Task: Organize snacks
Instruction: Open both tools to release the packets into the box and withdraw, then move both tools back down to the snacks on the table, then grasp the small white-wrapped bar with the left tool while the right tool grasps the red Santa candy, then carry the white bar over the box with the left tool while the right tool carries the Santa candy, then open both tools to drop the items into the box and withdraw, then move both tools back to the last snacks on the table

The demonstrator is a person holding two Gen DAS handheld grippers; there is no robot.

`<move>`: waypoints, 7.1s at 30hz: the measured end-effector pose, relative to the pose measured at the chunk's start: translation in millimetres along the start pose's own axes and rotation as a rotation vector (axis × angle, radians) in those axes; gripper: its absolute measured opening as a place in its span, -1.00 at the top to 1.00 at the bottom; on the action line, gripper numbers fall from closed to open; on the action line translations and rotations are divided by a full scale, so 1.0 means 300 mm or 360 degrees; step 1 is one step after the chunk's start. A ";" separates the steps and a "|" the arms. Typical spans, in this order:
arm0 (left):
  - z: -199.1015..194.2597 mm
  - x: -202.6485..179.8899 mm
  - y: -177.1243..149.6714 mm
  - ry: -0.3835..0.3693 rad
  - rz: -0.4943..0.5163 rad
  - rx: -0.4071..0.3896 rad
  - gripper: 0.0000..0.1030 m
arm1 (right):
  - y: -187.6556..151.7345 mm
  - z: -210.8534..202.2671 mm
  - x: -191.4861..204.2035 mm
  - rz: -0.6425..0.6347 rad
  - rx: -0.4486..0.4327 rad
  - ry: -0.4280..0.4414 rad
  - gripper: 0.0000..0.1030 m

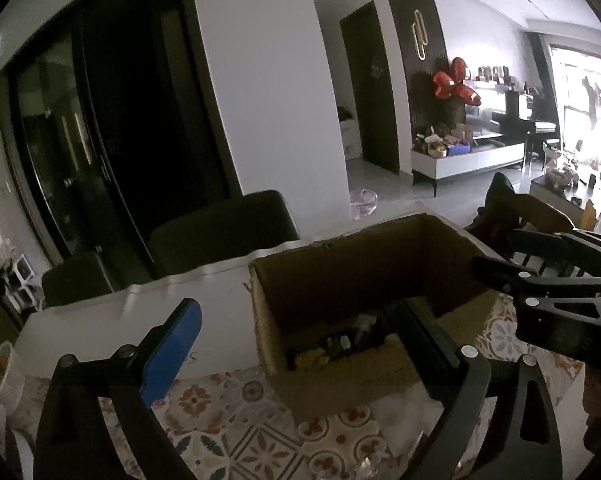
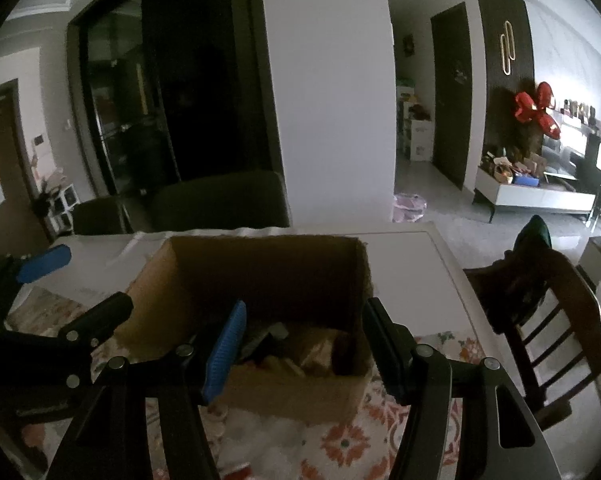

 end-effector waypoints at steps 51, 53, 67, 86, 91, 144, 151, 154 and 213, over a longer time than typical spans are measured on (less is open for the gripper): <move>0.233 -0.077 -0.538 -0.0378 0.0182 0.0414 -0.65 | -0.544 0.185 0.159 -0.0148 0.0477 0.0022 -0.19; 0.255 -0.082 -0.538 -0.0409 0.0198 0.0433 -0.59 | -0.549 0.198 0.165 -0.0144 0.0494 0.0026 -0.18; 0.327 -0.100 -0.549 -0.0600 0.0238 0.0522 -0.25 | -0.557 0.265 0.167 -0.0121 0.0577 0.0047 -0.16; 0.262 -0.099 -0.550 -0.0602 -0.0055 0.0595 0.61 | -0.557 0.252 0.133 0.0010 0.0561 0.0201 0.56; 0.240 -0.096 -0.533 -0.0599 -0.0099 0.0578 0.62 | -0.552 0.230 0.139 -0.0001 0.0534 0.0220 0.55; 0.040 0.014 0.095 -0.0487 -0.0196 -0.0028 0.62 | -0.005 -0.071 0.064 -0.0076 -0.0108 0.0196 0.55; 0.164 0.012 0.157 -0.0471 -0.0208 0.0061 0.62 | 0.057 0.030 0.056 -0.0091 -0.0036 0.0156 0.55; 0.224 0.003 0.169 -0.0451 -0.0194 0.0124 0.61 | 0.074 0.070 0.044 -0.0084 -0.0008 0.0141 0.55; -0.141 -0.272 -0.509 -0.0663 0.0772 0.0052 -0.46 | -0.664 -0.207 0.082 0.0238 0.0192 -0.0286 -0.09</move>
Point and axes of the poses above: each gripper's, at about its wrist camera, not at the fingertips, and z roughly the way its jaws point, x to its left, y to its top, the point moved 2 cm from there along z, roughly the way its jaws point, and after that the axes turned 9 degrees about x, right-handed, at the moved point
